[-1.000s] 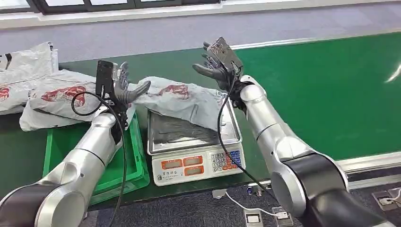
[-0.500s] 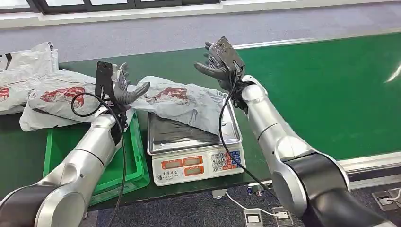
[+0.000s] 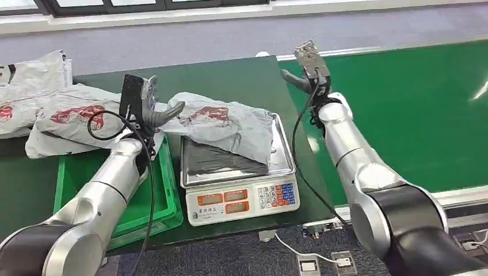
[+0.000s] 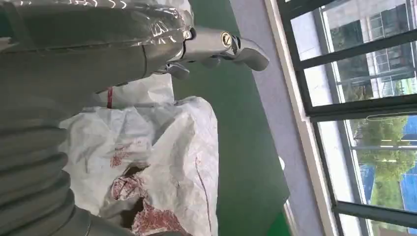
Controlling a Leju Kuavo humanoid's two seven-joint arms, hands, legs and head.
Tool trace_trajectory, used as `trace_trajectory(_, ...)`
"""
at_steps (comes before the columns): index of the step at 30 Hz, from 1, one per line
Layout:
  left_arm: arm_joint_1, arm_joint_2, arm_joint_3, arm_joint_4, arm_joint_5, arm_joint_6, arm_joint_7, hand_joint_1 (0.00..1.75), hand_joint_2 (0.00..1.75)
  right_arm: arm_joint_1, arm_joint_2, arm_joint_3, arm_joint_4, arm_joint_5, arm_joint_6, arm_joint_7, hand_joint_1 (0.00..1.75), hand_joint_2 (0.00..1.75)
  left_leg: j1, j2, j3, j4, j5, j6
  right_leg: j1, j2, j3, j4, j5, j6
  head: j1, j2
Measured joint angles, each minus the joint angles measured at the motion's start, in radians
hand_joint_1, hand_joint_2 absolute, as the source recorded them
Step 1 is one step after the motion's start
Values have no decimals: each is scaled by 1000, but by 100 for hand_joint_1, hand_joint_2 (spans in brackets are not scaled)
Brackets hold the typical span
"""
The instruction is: Moved the parcel from conveyor to table for the left to box.
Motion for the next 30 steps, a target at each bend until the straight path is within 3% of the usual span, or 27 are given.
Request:
trace_trajectory(5,-2,6,-5,-6,-3,0,0,0,175,1,-130,-29,13,-32,-28,-57,0,175,0,0,-1,0,-1,1,-1,1,1,0,0,1,0,0)
trace_trajectory(8,-7,5,-7,-6,-3,0,0,0,175,1,-161,-39,18,-32,-27,-59,0,175,-1,6,0,0,-2,2,-1,5,0,0,0,1,0,0)
trace_trajectory(18,-22,7,-21,-11,-40,-8,-5,0,175,10,-194,-46,21,18,18,-105,0,175,0,7,1,0,-1,2,0,6,0,0,1,1,0,0)
trace_trajectory(30,-113,2,-54,-25,-33,-90,34,0,175,102,-195,-46,14,56,58,-148,0,175,0,6,0,0,-1,2,0,6,0,0,1,1,0,0)
